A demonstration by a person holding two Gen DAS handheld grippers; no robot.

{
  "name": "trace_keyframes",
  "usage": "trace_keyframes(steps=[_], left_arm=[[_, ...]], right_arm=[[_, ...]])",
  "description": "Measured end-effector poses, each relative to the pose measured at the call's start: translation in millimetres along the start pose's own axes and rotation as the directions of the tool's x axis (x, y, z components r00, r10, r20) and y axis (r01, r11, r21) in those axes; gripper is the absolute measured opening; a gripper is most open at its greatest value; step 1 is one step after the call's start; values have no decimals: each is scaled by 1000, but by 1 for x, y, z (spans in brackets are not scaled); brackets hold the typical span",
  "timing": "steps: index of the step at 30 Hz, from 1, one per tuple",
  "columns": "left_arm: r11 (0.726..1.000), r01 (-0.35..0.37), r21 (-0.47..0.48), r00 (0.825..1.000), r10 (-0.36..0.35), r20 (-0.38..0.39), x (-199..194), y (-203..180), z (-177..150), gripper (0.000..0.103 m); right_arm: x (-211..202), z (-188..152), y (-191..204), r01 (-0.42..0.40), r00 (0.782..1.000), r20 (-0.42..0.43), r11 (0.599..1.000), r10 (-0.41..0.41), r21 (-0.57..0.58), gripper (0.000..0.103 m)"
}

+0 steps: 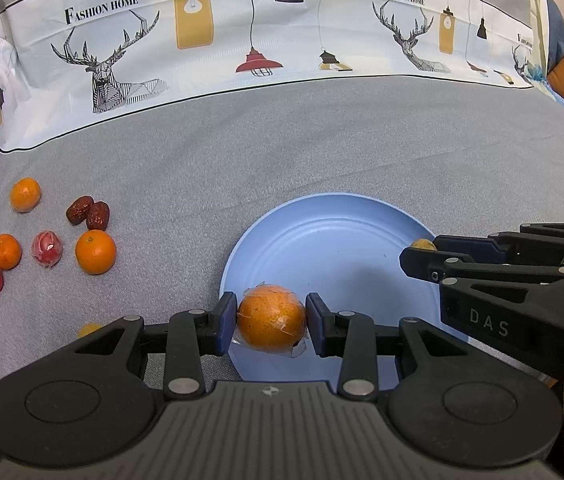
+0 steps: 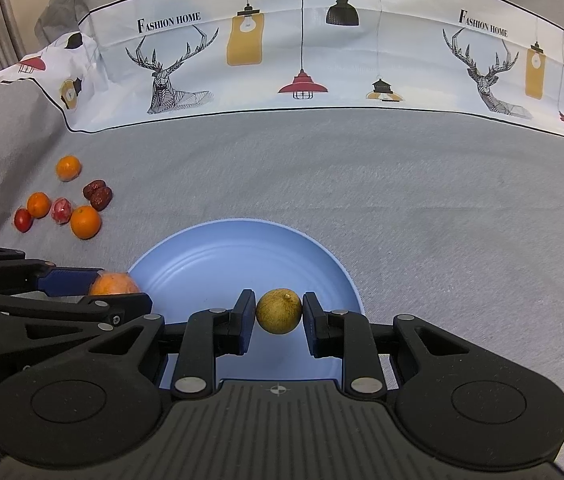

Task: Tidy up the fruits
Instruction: 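Carry the orange and lime over the blue plate with both tools, then open both tools to drop the orange and lime onto the plate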

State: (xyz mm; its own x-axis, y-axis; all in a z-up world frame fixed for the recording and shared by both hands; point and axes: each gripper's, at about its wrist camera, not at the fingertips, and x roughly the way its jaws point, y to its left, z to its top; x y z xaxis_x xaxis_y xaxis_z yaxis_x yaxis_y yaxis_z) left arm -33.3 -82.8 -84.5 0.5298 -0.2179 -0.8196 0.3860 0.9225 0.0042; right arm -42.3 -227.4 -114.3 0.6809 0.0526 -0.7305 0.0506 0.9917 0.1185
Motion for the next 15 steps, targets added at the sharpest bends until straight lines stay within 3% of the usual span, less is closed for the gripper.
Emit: trace_keyframes(steps=[15], left_arm=[[1000,4,-2,1000,-4,2,1,0,-1,41]], right_arm=[[0,1,2,-7,1000,-2,1000,7,-12,27]])
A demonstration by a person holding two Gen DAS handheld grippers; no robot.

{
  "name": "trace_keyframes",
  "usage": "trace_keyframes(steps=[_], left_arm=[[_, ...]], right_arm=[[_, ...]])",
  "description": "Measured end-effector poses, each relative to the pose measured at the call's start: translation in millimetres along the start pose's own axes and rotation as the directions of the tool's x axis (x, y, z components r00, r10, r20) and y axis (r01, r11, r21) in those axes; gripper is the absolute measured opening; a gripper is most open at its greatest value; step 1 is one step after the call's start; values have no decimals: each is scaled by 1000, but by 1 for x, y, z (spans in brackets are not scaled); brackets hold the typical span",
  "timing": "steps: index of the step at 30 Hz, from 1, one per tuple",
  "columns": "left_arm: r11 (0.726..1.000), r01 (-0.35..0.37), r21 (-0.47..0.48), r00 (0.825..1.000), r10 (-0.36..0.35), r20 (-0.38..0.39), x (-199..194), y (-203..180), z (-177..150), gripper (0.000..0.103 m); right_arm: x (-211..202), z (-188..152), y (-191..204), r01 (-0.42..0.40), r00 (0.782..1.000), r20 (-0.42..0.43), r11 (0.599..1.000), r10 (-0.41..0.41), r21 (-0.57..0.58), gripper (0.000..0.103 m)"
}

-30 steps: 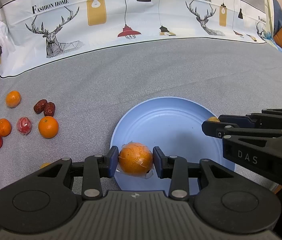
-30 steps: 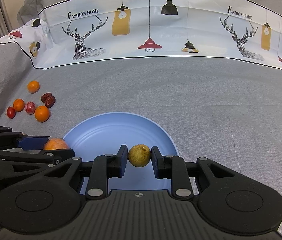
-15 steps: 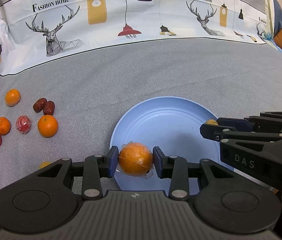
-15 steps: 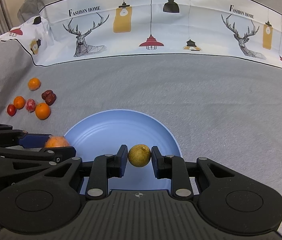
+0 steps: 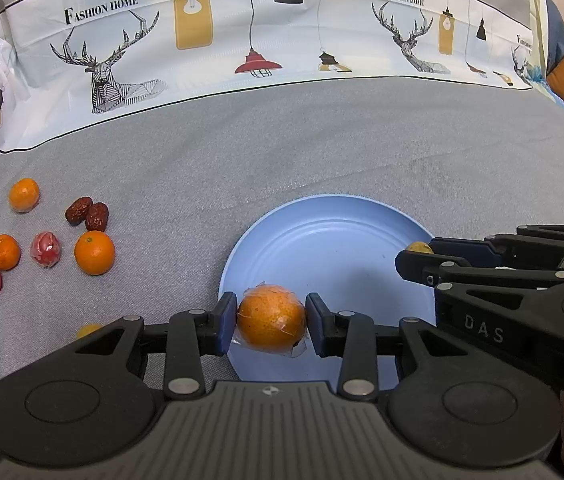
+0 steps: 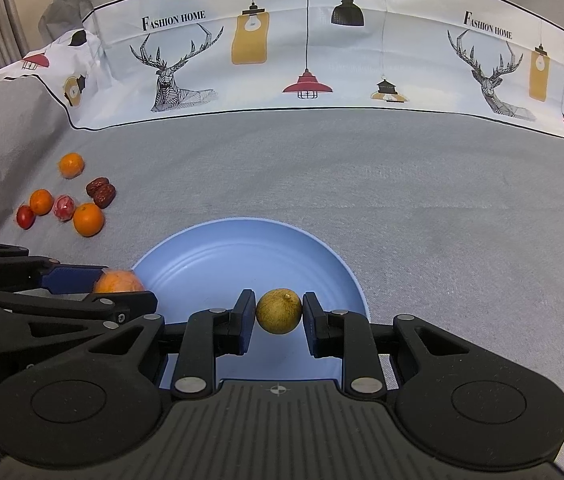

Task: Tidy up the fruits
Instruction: 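Open both tools to drop the orange and lime onto the plate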

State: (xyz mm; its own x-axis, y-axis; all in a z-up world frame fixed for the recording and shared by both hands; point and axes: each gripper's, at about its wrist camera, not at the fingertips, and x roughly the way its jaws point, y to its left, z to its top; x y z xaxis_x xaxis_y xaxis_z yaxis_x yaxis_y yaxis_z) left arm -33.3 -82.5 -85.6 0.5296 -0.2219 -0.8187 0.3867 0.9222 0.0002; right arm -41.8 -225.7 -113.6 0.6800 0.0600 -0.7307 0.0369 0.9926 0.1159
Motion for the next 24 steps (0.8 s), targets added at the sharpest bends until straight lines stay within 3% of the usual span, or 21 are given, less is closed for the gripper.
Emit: trace_keyframes(steps=[9,11,12,14,18,20,21,22,24], left_arm=[[1000,21,-11,1000,-21,-9,0,1,2,42],[1000,22,-18,1000,-22,-10,-1,1,2,48],[1000,19,-16,1000,-19,-1,-2,1,3,55],[1000,18,-21,1000,-18,20,-6,1,5,56],[999,-6,-31,999,7,42,-9,4,7,56],[999,-24,-28,998,25,59,-10,3,8,48],[999,-31,-23,997,33,70,-12,3,8,27],[999,-42,-11,996,43,80,-13,3,9,12],[998,-62,9,993,61,104,-17,2,10,5]], right_arm=[[-1,1,-1,0,1000,2,1000,0,-1,27],[-2,2,-1,8,1000,9,1000,-8,6,28],[-3,2,-2,11,1000,10,1000,-12,9,31],[-4,3,-3,20,1000,18,1000,-20,20,43],[-5,4,-6,32,999,30,999,-34,39,47],[-7,5,-8,37,998,42,998,-40,50,47],[-8,5,-9,42,998,48,998,-45,53,47],[-8,5,-9,48,997,55,997,-52,56,47],[-9,6,-9,60,996,66,997,-64,57,47]])
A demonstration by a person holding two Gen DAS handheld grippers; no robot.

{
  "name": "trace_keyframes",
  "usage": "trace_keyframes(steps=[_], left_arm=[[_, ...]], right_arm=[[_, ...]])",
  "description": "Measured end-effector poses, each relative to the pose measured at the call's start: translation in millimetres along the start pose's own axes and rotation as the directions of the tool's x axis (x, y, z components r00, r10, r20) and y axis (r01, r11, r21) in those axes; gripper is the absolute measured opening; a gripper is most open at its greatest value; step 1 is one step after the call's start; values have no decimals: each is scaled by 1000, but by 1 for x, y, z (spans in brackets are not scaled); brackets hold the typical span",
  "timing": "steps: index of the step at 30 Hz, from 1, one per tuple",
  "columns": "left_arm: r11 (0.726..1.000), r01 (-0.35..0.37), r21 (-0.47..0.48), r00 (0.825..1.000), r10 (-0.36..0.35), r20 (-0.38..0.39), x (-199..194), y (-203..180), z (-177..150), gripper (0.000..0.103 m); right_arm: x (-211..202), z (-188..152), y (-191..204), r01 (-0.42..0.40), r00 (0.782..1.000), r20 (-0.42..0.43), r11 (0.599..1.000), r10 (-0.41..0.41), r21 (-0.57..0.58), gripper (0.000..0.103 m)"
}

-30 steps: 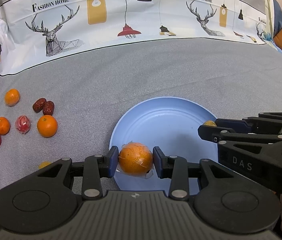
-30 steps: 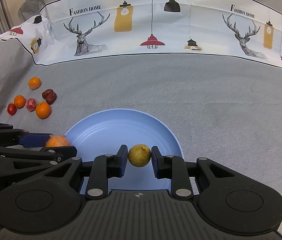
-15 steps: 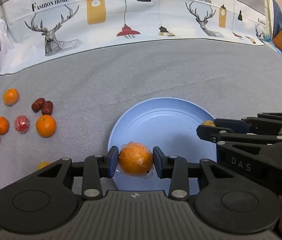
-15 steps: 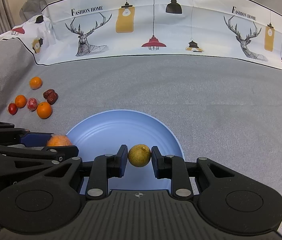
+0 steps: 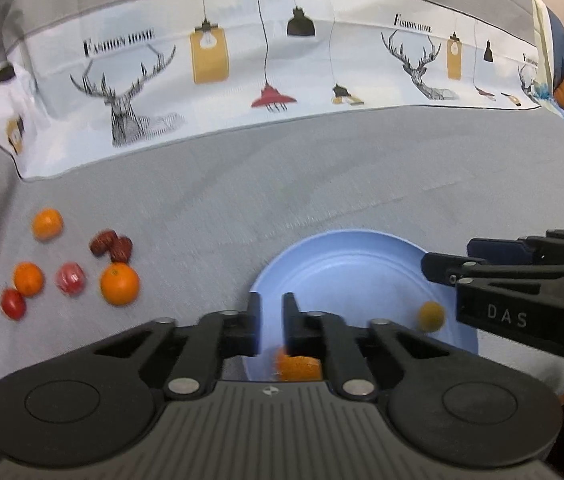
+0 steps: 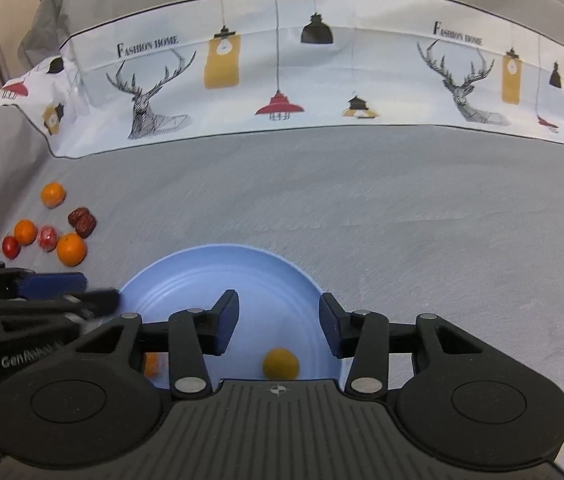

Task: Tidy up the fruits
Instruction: 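Open both tools to drop the orange and lime onto the plate, then move both open tools back toward the remaining fruits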

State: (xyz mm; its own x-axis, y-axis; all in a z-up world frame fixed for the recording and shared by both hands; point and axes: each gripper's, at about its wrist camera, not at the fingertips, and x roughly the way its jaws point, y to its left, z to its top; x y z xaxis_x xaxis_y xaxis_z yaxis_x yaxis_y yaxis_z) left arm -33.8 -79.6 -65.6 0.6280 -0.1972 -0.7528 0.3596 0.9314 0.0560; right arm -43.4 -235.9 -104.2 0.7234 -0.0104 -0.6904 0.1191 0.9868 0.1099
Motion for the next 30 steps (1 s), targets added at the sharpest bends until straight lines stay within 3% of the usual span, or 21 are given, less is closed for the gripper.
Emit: trace_keyframes(steps=[3,4,8,10,14,16,18,20,21,27,30], left_arm=[[1000,-2,-3,999,2,41,-8,7,6,5],[1000,-1,-12,999,1,55,-11,12,9,5],[994,6,-108,997,2,73,-19,48,31,5],[987,3,-161,998,7,68,-17,78,48,5],[969,-121,-217,990,133,41,-2,138,69,5],[946,-200,-253,978,207,0,13,166,61,5],[906,-215,-365,974,173,-143,32,195,49,5],[854,-179,-489,982,121,-147,34,217,45,5],[845,-192,-500,980,139,-143,33,221,47,5],[817,-273,-508,961,211,-178,39,228,51,23],[819,-295,-492,954,220,-205,46,229,47,40]], right_arm=[[-3,3,0,11,999,37,1000,-11,5,39],[-4,4,0,6,999,51,1000,-7,11,30],[-11,10,0,-21,995,102,999,17,38,14],[-13,12,2,-52,991,123,998,46,43,13],[-16,16,16,-130,981,145,991,127,15,13],[-16,17,26,-182,973,139,983,182,-11,13],[-14,18,39,-232,964,120,971,236,-50,13],[-9,16,53,-282,953,90,955,290,-92,14],[-7,15,61,-303,947,73,946,312,-111,14],[13,5,127,-402,912,-24,881,409,-249,14],[22,1,154,-425,901,-58,851,429,-308,15]])
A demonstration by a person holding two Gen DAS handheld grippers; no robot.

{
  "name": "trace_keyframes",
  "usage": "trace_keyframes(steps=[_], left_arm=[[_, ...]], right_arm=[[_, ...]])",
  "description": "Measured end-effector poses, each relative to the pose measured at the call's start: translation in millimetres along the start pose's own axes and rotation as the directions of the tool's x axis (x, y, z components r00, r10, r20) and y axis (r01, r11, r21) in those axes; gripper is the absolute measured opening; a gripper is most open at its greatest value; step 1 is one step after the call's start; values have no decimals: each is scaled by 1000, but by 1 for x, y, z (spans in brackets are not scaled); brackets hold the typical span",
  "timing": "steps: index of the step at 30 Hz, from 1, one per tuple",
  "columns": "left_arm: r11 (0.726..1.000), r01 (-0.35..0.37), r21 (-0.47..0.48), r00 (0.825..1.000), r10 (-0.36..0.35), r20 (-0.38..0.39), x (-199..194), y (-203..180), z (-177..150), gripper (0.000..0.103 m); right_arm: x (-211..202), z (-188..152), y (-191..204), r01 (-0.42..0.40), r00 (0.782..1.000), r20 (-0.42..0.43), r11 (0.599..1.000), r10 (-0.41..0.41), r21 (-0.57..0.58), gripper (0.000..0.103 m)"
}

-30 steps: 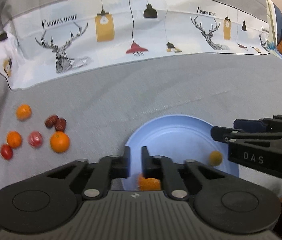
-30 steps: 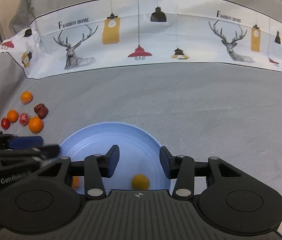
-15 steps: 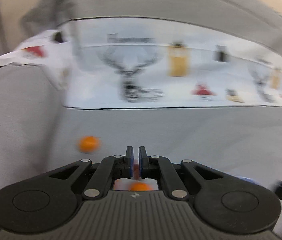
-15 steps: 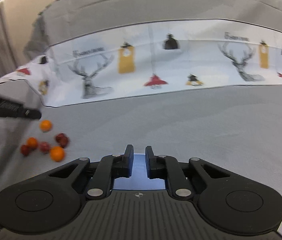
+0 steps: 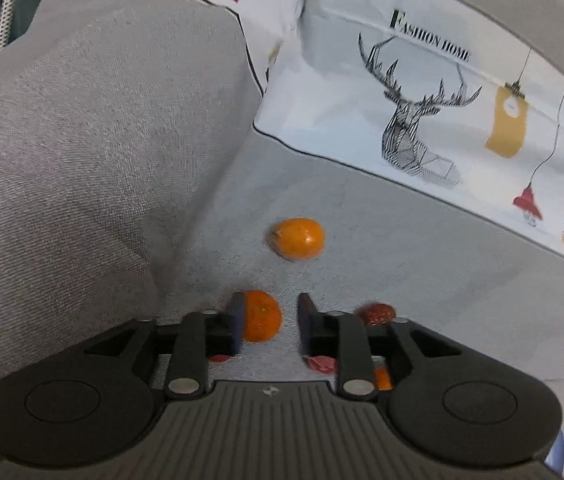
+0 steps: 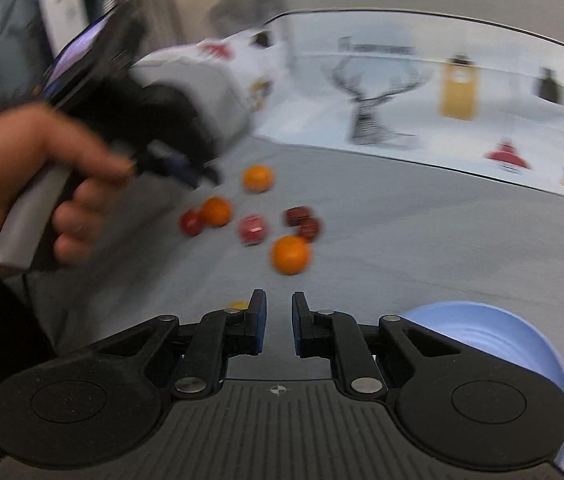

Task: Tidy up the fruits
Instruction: 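Move both open tools back toward the remaining fruits, then grasp a small mandarin with the left tool while the right tool grasps a yellow lime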

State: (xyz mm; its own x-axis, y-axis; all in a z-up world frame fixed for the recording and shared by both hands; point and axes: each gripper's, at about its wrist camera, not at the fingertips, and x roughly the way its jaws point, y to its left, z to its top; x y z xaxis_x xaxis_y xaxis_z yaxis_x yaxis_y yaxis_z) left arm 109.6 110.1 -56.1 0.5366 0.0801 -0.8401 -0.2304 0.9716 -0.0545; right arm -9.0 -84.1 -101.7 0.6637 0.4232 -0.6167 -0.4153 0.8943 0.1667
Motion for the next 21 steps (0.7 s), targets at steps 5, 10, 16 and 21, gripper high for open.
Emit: trace_keyframes(steps=[5,10,16,21], left_arm=[[997,-59,57,998,60,-3,13,-9,2,53],[984,-106,146,993,113,-44,39,-20,3,53],[970,-137,202,985,155,-78,58,-26,-1,53],[954,-154,255,982,176,-65,60,-36,-7,39]], right_arm=[[28,8,14,-30,999,-44,999,29,-28,37],[58,8,20,-31,993,-118,997,22,-73,39],[79,0,26,-16,983,-186,992,-7,-123,39],[84,-1,24,-2,981,-191,993,-21,-120,30]])
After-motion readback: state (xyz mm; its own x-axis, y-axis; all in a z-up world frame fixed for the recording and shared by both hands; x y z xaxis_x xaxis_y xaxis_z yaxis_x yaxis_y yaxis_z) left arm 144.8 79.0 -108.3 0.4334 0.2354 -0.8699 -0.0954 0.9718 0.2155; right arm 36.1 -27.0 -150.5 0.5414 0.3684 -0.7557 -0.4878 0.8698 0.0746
